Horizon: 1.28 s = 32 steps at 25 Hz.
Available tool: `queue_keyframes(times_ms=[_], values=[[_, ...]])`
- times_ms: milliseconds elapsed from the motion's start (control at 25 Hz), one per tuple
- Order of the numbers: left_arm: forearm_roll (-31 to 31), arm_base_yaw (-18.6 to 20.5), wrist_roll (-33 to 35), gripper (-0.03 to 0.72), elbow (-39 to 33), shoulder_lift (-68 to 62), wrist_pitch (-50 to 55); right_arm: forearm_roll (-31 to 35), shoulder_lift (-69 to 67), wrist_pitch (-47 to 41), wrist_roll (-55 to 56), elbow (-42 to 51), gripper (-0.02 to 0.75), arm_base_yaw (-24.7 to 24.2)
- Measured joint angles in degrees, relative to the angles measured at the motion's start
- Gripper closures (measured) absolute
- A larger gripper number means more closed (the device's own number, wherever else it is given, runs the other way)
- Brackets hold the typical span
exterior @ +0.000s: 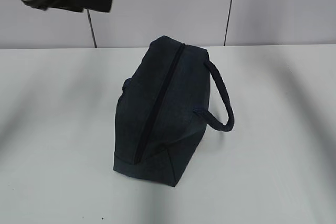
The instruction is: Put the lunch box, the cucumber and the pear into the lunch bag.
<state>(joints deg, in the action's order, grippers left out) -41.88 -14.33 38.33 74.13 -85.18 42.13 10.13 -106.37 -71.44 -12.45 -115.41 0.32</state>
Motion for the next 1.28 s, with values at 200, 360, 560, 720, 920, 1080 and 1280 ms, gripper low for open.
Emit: queue_keyframes(times_ms=[200, 360, 560, 720, 920, 1080, 1280], values=[[13.4, 3.8, -10.5, 0.222, 0.0, 8.7, 3.7, -1.1, 6.5, -0.3, 2.8, 0.0, 0.355, 0.0], [24.2, 5.2, -17.5, 0.222, 0.0, 14.2, 10.3, -1.1, 12.5, -0.5, 3.6, 0.0, 0.364, 0.0], [32.8, 5.4, -26.0, 0.222, 0.0, 20.3, 21.2, -1.1, 21.7, -0.8, 3.8, 1.9, 0.364, 0.0], [34.0, 5.4, -28.5, 0.222, 0.0, 26.0, 27.3, -1.0, 31.8, -1.0, 3.8, 7.3, 0.365, 0.0], [34.1, 5.4, -31.4, 0.223, -0.1, 36.4, 30.1, -1.0, 47.0, -1.1, 4.0, 19.1, 0.366, 0.0], [34.1, 5.4, -33.4, 0.246, -1.7, 46.6, 30.7, -1.8, 60.1, -1.4, 4.7, 30.2, 0.367, 0.0], [35.8, 5.4, -35.8, 0.267, -8.5, 59.6, 31.0, -4.4, 77.2, -1.5, 5.4, 42.8, 0.367, 0.0]])
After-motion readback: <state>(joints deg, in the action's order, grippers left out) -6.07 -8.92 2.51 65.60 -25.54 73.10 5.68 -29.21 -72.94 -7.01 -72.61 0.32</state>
